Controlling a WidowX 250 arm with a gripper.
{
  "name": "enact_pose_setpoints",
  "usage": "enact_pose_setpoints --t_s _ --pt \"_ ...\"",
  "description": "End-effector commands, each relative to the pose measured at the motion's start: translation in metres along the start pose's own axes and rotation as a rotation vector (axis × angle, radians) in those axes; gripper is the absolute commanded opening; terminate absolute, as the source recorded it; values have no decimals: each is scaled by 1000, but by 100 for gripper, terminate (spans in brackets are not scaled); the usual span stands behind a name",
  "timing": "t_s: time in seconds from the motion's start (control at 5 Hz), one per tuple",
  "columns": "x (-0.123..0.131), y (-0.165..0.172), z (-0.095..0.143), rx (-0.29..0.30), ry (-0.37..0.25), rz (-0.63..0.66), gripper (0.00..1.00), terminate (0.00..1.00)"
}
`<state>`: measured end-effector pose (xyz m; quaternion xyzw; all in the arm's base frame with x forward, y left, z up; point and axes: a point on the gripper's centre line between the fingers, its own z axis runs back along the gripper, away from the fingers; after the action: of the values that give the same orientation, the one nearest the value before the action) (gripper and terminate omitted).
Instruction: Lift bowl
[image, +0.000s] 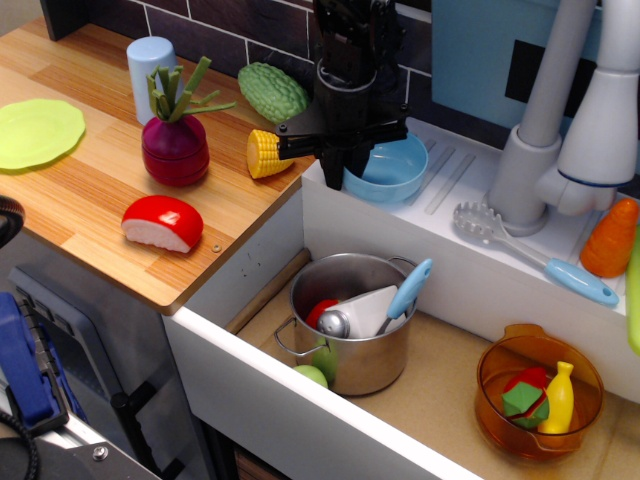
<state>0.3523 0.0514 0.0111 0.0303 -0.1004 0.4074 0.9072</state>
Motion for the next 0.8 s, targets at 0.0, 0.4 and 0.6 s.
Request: enact_pose_setpoints --t_s 0.0,0.4,0.6 --pt "2 -12 36 -16 -46 -23 0 0" --pt "10 -15 81 11 -111 -26 0 0" --pt "8 -18 94 22 -176 -26 0 0"
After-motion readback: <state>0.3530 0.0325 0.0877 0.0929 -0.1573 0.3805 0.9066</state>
